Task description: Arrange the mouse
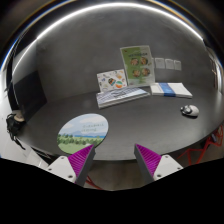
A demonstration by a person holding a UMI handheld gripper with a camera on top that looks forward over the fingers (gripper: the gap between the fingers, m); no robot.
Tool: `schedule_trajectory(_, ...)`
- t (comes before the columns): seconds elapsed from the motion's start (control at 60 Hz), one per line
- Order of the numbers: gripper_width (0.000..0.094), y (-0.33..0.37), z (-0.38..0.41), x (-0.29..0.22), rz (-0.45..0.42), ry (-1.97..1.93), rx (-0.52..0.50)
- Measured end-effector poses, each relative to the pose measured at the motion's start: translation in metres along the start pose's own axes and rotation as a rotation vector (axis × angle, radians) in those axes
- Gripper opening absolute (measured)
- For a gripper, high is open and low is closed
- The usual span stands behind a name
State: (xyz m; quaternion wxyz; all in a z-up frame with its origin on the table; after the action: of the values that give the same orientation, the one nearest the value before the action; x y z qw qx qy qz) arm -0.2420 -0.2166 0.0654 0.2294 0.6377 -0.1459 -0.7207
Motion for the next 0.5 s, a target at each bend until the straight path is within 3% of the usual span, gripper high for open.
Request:
schedule_trajectory(0.233, 0.0819, 0.012, -0.040, 0.003, -0.023, -0.011, 0.110)
schedule_trajectory(0.5, 0.0818, 0.005, -0.200, -0.017, -0.019, 0.040, 0.278)
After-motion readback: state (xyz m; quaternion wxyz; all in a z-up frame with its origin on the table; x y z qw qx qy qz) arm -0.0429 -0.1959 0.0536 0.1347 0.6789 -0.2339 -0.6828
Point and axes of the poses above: the point between the fingertips, and its own axes, seen from behind it with the camera up: z to the left, x down, y backward, against the way the camera looks, the point moved 9 cm from there along y, backward, against the way the camera looks, and after that the axes turned 2 degrees about y, right-handed, at the moved point
